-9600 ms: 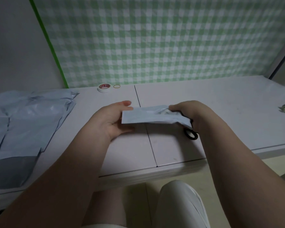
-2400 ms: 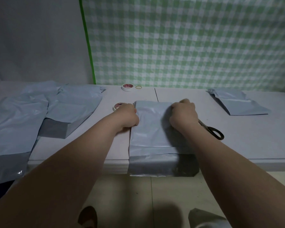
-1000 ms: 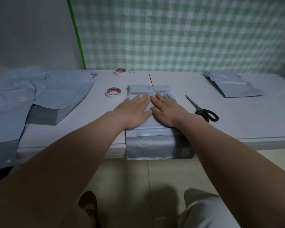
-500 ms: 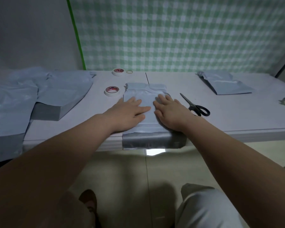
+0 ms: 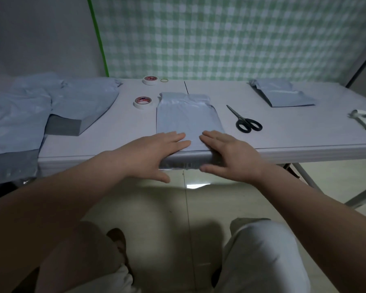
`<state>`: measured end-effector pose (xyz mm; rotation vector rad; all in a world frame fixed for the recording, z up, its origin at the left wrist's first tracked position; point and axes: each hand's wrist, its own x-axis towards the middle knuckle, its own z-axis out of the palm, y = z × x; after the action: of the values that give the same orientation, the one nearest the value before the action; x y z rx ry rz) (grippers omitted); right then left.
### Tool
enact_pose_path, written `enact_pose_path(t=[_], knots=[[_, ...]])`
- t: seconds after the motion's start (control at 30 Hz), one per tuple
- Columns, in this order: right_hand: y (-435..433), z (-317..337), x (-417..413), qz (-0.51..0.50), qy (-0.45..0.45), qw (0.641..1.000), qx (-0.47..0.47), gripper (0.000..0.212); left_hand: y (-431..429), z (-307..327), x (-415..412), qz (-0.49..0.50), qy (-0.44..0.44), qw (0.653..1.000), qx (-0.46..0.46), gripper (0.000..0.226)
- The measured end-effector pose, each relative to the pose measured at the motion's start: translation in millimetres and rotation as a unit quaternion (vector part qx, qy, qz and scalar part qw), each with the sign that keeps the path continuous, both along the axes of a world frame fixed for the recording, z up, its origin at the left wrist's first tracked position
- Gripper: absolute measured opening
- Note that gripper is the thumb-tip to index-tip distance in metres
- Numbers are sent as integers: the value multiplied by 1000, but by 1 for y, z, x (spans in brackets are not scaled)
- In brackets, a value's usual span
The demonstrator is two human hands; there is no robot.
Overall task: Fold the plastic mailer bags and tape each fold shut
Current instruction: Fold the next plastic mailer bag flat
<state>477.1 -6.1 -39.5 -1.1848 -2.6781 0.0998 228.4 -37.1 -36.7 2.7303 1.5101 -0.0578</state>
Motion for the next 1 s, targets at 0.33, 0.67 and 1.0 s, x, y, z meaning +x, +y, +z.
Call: enact_pose_path(t=[0.33,0.67,1.0], knots=[[3,-19,23,31,-9,988,148,82,-13,-14,-13,-6,-102,986,129,54],[6,-4,17,-83,206,975,24,17,-12,1,-10,28,-174,983,49,76],[27,13,2,-197,362,907,-86,26,11,7,6,235,-380,892,63,11]])
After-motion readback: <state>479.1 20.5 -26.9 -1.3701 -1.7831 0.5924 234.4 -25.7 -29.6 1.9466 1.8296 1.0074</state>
